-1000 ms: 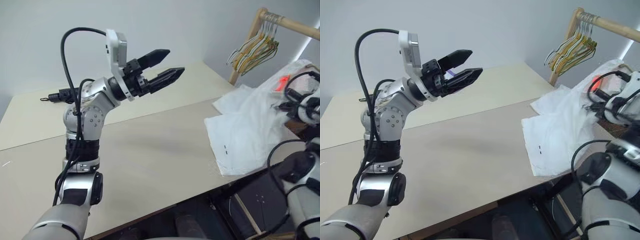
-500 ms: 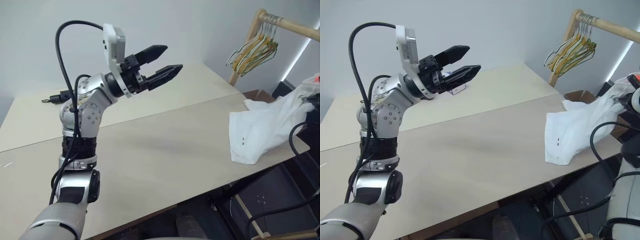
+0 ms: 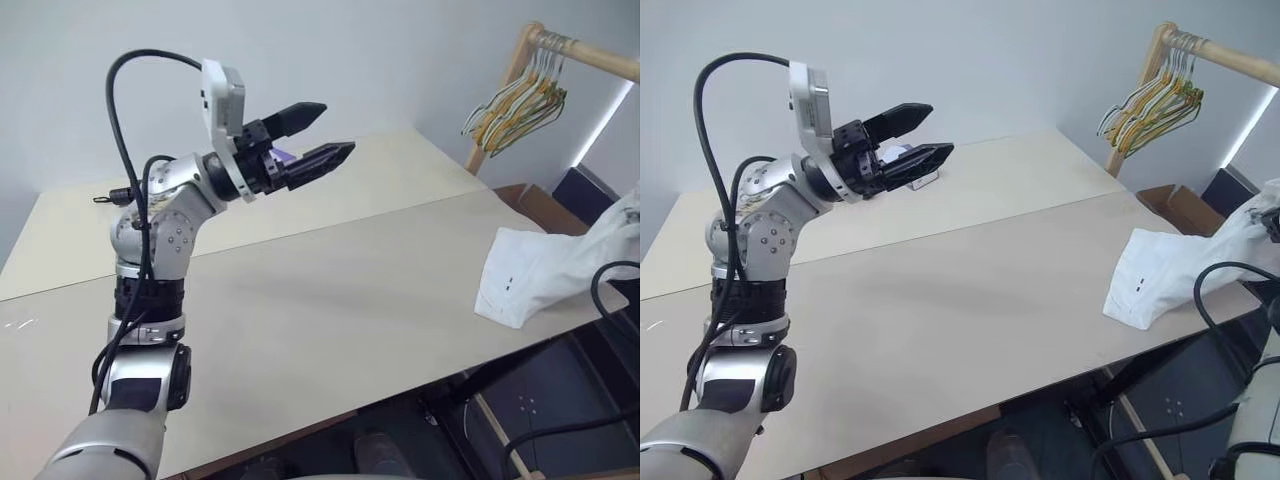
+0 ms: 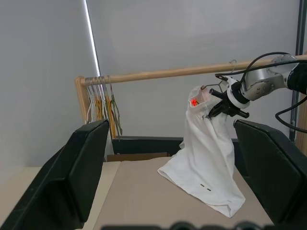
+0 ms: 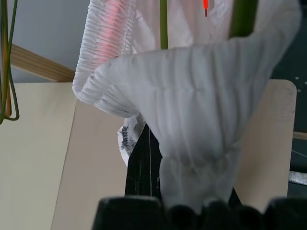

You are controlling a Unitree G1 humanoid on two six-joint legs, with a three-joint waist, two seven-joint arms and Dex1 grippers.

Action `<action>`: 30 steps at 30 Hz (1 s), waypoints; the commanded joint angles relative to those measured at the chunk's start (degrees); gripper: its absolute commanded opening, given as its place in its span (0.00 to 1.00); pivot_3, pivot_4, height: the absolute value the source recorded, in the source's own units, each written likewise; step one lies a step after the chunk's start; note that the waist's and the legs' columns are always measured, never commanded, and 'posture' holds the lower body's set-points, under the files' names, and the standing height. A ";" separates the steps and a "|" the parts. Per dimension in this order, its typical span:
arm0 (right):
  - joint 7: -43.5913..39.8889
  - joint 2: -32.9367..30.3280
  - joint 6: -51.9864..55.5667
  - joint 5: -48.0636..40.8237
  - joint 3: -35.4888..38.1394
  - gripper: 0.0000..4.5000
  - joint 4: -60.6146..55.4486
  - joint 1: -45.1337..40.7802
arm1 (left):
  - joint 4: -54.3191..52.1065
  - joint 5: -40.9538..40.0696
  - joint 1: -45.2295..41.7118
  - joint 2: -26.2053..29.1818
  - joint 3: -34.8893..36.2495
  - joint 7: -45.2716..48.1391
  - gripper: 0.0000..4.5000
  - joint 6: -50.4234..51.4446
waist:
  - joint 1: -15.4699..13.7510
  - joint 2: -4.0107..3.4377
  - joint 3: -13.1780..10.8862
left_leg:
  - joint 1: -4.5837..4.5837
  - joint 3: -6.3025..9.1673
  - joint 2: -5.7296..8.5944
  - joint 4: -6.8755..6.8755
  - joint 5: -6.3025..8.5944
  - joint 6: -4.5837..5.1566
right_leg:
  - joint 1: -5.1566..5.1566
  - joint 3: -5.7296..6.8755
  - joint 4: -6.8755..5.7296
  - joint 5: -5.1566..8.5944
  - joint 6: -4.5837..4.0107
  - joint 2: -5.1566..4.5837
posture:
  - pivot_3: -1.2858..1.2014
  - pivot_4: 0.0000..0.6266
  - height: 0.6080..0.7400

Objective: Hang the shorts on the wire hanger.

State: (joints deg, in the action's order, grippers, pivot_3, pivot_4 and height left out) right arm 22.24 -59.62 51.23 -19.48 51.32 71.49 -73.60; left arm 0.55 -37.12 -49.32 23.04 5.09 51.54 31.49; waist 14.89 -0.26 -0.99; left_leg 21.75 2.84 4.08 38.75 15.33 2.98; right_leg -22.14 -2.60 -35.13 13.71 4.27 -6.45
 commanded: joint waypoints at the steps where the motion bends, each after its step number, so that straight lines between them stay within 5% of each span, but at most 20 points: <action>1: 1.14 -1.50 -1.16 -3.52 1.32 0.00 -0.19 0.56 | -2.22 -0.64 -0.40 0.88 0.19 0.38 1.00 0.39 | -0.04 0.00 0.00 | -0.01 0.00 0.00 0.00 0.00 0.01 | 0.01 0.00 0.00 0.00 0.00 0.00 | 0.41 0.00 1.00; 27: 3.22 -7.09 -2.66 -10.15 0.41 0.00 -0.83 5.80 | -4.96 -1.74 1.54 2.10 0.21 0.76 1.00 2.69 | -0.47 0.02 -0.02 | -0.01 -0.08 -0.01 0.02 0.05 0.07 | 0.11 0.01 0.13 0.00 0.03 0.03 | 0.40 0.00 1.00; 30: 1.98 -6.93 -1.48 -9.42 -1.88 0.20 -2.21 5.40 | -5.17 -1.83 1.78 2.34 0.15 0.72 1.00 2.77 | -0.25 0.01 -0.01 | -0.05 -0.07 -0.02 0.02 0.04 0.07 | 0.13 0.01 0.12 0.00 0.03 0.04 | 0.40 0.00 1.00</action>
State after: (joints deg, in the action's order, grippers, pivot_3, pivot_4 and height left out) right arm 25.43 -65.91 49.19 -28.32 50.16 71.93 -67.17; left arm -2.94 -38.34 -47.18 24.61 4.69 52.37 34.05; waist 14.64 -0.25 -1.00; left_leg 21.70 2.77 4.07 38.77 15.37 3.05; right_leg -22.02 -2.59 -35.01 13.71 4.31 -6.41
